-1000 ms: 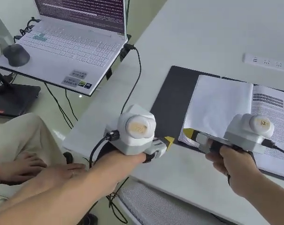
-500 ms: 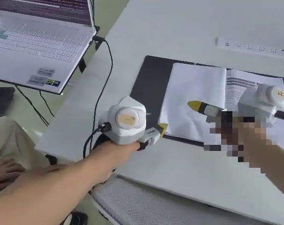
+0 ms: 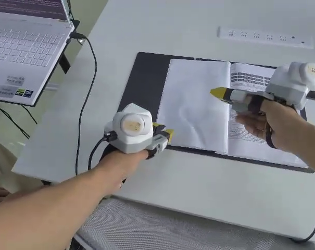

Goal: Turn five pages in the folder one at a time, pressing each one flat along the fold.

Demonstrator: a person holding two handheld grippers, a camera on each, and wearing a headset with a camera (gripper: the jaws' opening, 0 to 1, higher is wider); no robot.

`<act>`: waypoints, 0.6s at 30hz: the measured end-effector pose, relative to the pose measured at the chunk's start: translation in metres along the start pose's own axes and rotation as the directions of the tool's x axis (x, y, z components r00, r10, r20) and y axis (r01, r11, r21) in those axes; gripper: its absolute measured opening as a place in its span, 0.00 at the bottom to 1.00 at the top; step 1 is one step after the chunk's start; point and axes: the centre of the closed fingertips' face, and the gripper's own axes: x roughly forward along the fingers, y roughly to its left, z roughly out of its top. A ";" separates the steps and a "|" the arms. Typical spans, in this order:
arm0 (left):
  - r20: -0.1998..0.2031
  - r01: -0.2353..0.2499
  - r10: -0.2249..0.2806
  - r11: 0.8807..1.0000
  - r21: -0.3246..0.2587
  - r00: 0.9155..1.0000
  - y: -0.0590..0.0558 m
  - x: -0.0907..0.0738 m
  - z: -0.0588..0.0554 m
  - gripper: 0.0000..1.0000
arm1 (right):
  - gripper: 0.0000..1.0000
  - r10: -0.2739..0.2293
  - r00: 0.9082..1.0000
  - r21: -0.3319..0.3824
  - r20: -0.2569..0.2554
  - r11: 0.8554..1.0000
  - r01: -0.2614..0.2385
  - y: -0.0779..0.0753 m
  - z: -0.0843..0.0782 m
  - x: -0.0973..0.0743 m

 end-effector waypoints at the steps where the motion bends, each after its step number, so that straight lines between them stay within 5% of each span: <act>1: -0.007 -0.004 0.004 1.000 -0.003 1.000 0.002 0.001 -0.003 0.11 | 0.01 -0.002 1.000 0.009 0.003 1.000 0.002 -0.003 0.002 0.001; 8: 0.027 -0.049 0.050 0.998 -0.041 0.998 0.011 -0.003 -0.008 0.03 | 0.00 -0.032 0.999 0.109 0.013 0.994 0.030 -0.040 0.013 0.012; 12: 0.025 -0.063 0.064 0.997 -0.042 0.998 0.014 -0.004 -0.008 0.00 | 0.00 -0.072 0.997 0.196 -0.015 0.978 0.073 -0.053 0.009 0.017; 18: 0.017 -0.069 0.069 0.997 0.043 0.997 0.012 -0.005 -0.008 0.00 | 0.00 -0.114 0.993 0.293 -0.006 0.950 0.111 -0.079 0.023 0.024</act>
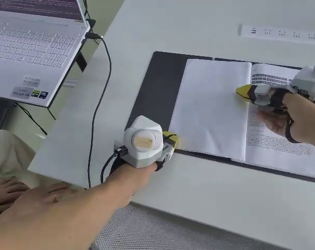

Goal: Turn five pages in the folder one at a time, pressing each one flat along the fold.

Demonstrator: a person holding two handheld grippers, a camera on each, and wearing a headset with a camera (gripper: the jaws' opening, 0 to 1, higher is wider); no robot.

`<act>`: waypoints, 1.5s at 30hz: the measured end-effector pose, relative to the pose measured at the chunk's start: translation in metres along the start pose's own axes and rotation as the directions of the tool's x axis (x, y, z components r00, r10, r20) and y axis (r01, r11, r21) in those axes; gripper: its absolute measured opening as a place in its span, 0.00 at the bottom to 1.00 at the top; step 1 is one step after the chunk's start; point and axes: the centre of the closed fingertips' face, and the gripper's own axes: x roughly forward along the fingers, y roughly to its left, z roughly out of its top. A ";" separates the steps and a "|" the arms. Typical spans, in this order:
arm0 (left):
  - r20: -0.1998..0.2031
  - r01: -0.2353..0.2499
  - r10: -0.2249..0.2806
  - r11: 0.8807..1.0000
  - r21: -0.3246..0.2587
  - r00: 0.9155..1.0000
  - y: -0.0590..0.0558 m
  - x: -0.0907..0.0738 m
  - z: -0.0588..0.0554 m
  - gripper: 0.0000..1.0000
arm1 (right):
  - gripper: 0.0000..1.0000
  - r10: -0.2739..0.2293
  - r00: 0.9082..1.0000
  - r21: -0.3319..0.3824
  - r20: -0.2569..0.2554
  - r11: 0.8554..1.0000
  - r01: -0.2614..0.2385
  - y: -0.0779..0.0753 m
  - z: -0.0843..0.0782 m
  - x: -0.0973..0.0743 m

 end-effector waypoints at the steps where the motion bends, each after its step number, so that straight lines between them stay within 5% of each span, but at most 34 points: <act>1: -0.001 0.001 -0.001 1.000 0.000 1.000 0.001 0.001 0.000 0.00 | 0.00 0.005 1.000 0.036 0.006 0.999 -0.006 0.000 0.004 0.002; 15: -0.005 0.012 -0.012 1.000 -0.001 1.000 0.001 0.001 -0.002 0.00 | 0.00 -0.027 0.992 0.133 0.126 0.991 0.010 -0.015 0.061 0.026; 26: -0.003 0.021 -0.021 1.000 -0.001 1.000 0.001 0.001 -0.002 0.00 | 0.00 -0.042 0.982 0.179 0.185 0.984 0.008 -0.018 0.087 0.037; 33: -0.008 0.021 -0.021 1.000 0.001 1.000 0.002 0.003 -0.002 0.00 | 0.00 -0.034 0.984 0.172 0.177 0.985 0.003 -0.016 0.083 0.034; 45: -0.001 0.028 -0.028 1.000 -0.005 1.000 0.002 0.003 -0.002 0.00 | 0.00 0.010 0.997 0.168 0.073 0.986 -0.022 -0.009 0.039 0.012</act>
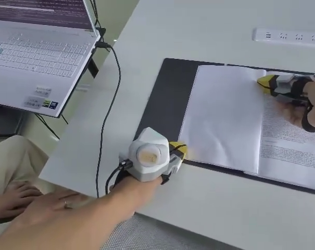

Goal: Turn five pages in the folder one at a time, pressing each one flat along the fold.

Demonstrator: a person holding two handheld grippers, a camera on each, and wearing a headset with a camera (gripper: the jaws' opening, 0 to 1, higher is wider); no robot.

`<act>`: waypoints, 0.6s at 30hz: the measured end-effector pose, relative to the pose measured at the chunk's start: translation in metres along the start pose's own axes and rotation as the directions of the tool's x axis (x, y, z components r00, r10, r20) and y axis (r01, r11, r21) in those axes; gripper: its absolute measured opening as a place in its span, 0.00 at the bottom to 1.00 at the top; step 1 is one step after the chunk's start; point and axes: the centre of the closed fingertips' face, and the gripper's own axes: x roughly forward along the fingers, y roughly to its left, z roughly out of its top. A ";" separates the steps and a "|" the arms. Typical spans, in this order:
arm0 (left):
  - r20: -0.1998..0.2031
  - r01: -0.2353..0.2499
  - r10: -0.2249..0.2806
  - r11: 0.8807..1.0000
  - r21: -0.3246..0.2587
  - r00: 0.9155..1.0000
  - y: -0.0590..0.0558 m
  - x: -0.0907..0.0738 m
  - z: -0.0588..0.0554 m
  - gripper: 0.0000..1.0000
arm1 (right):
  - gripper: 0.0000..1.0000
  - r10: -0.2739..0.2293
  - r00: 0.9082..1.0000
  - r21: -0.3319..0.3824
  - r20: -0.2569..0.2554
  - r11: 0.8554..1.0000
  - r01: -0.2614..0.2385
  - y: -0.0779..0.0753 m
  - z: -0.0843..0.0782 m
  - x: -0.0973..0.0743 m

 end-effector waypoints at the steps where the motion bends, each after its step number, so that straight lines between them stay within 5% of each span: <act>1: -0.001 0.000 0.000 1.000 0.001 1.000 0.000 0.000 0.000 0.00 | 0.00 0.006 1.000 -0.003 -0.008 1.000 -0.006 0.000 -0.004 -0.002; 18: -0.006 -0.002 0.003 0.999 0.033 1.000 -0.001 0.000 0.000 0.00 | 0.00 0.079 0.993 0.089 -0.089 0.994 -0.071 -0.009 -0.062 -0.043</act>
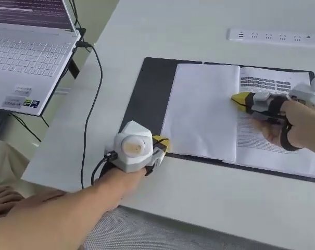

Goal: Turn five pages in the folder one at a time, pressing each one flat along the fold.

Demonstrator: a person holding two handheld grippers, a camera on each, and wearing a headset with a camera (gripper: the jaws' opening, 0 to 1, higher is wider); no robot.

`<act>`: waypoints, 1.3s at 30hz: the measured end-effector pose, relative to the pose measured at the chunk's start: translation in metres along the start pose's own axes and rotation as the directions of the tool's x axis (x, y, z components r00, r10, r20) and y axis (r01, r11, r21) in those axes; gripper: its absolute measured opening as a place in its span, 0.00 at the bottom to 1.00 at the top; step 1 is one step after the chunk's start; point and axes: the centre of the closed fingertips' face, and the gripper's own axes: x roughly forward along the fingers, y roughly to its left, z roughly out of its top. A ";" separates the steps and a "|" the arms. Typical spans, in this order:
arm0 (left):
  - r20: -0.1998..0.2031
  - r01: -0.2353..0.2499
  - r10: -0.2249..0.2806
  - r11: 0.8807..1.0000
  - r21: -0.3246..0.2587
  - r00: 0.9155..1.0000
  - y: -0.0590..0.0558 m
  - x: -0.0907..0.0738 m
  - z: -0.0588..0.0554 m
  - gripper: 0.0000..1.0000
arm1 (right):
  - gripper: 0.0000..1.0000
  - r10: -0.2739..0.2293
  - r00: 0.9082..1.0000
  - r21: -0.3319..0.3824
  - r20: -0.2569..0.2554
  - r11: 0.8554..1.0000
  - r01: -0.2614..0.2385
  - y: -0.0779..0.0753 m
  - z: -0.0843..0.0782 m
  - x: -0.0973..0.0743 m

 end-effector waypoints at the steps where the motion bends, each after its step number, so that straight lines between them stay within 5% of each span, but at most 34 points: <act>1: 0.000 0.000 0.000 1.000 0.002 1.000 0.000 0.000 0.000 0.00 | 0.00 -0.001 1.000 -0.003 -0.029 1.000 0.001 0.000 -0.009 -0.003; 7: 0.005 -0.002 0.002 1.000 0.010 1.000 -0.001 -0.001 0.000 0.00 | 0.00 0.001 0.999 -0.008 -0.054 1.000 -0.001 -0.005 -0.040 -0.014; 39: 0.000 -0.005 0.005 0.999 0.053 1.000 -0.002 -0.002 0.001 0.00 | 0.00 -0.016 0.983 -0.018 -0.185 1.000 0.013 -0.019 -0.147 -0.068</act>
